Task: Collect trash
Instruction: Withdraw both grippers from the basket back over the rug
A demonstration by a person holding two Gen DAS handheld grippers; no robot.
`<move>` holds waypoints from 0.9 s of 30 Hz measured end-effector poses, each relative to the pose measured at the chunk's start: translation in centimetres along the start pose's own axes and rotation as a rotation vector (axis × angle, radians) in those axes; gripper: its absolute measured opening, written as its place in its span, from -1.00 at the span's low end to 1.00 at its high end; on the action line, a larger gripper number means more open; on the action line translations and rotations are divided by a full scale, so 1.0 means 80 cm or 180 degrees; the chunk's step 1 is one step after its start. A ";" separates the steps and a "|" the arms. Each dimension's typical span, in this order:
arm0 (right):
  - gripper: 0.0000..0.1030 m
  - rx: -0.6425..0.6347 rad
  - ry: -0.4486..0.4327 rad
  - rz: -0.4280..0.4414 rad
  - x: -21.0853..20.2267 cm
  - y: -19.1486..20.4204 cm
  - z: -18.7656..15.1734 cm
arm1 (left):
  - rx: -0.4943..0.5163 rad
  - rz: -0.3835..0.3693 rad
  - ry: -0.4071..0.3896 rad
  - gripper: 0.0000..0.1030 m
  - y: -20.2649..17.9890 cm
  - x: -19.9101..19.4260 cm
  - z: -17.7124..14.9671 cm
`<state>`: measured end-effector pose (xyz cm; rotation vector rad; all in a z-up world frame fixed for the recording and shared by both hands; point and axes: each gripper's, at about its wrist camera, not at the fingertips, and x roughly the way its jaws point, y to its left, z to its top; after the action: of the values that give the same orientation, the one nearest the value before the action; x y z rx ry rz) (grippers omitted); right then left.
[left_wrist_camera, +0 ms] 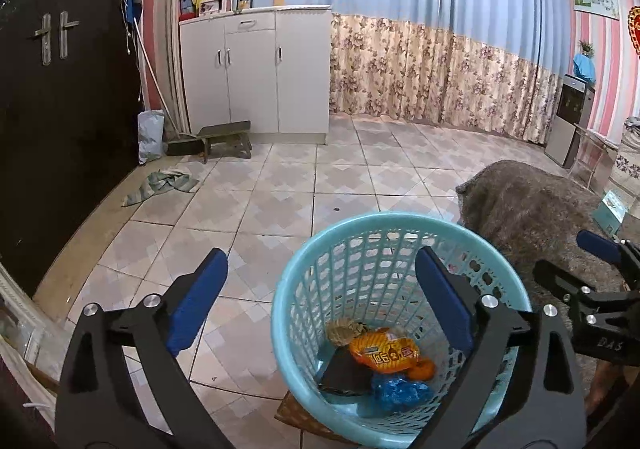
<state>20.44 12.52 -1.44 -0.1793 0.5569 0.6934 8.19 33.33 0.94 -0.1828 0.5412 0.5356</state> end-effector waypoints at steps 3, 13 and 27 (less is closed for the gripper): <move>0.85 -0.0026 -0.0039 -0.0071 -0.018 -0.017 0.003 | 0.0012 -0.0008 -0.0040 0.85 -0.013 -0.011 0.001; 0.86 0.0006 -0.0054 -0.0381 -0.083 -0.103 -0.009 | 0.0015 -0.0241 -0.0086 0.89 -0.079 -0.041 -0.001; 0.86 0.0389 0.0085 -0.1104 -0.173 -0.275 -0.079 | 0.0223 -0.0706 0.0031 0.89 -0.209 -0.052 -0.039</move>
<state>23.29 -14.04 0.24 -0.1658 0.5745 0.3195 12.62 16.42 0.95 -0.1762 0.5405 0.2996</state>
